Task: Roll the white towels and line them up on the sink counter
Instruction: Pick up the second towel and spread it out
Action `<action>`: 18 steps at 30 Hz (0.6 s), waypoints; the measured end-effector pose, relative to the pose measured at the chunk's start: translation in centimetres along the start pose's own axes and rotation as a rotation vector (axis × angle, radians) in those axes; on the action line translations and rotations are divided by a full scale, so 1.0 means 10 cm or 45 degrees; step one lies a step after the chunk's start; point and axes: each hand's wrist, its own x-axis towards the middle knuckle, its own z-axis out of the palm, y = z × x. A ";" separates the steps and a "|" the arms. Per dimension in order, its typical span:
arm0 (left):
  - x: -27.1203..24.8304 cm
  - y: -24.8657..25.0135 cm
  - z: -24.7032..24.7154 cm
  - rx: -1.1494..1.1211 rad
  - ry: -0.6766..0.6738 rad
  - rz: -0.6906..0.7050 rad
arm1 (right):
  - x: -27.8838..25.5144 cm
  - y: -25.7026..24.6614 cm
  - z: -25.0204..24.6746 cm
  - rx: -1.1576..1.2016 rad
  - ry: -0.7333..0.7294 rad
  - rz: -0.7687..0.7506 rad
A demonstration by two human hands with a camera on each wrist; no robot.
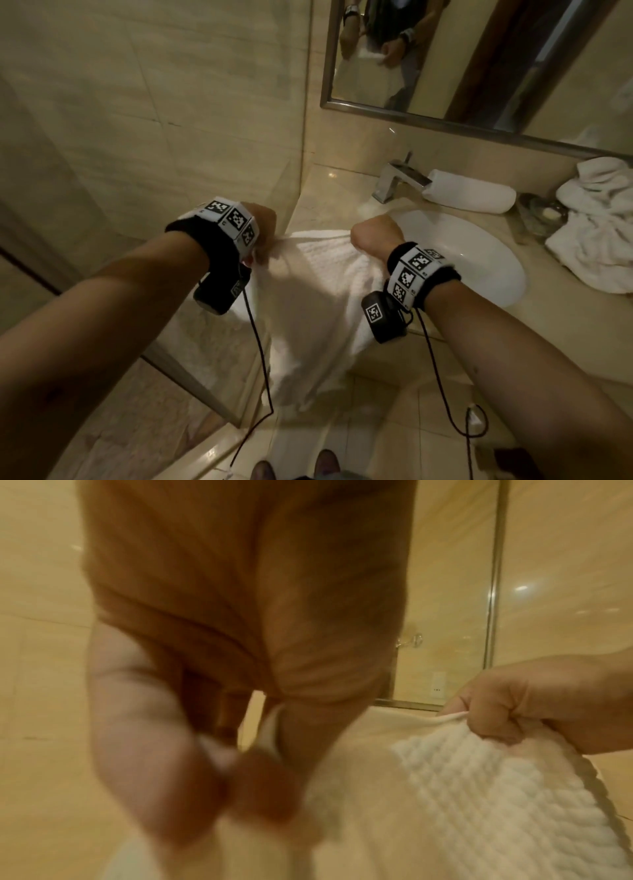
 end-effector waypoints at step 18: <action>0.18 0.14 -0.11 -0.442 0.457 0.227 | 0.14 0.30 -0.02 -0.212 0.159 -0.032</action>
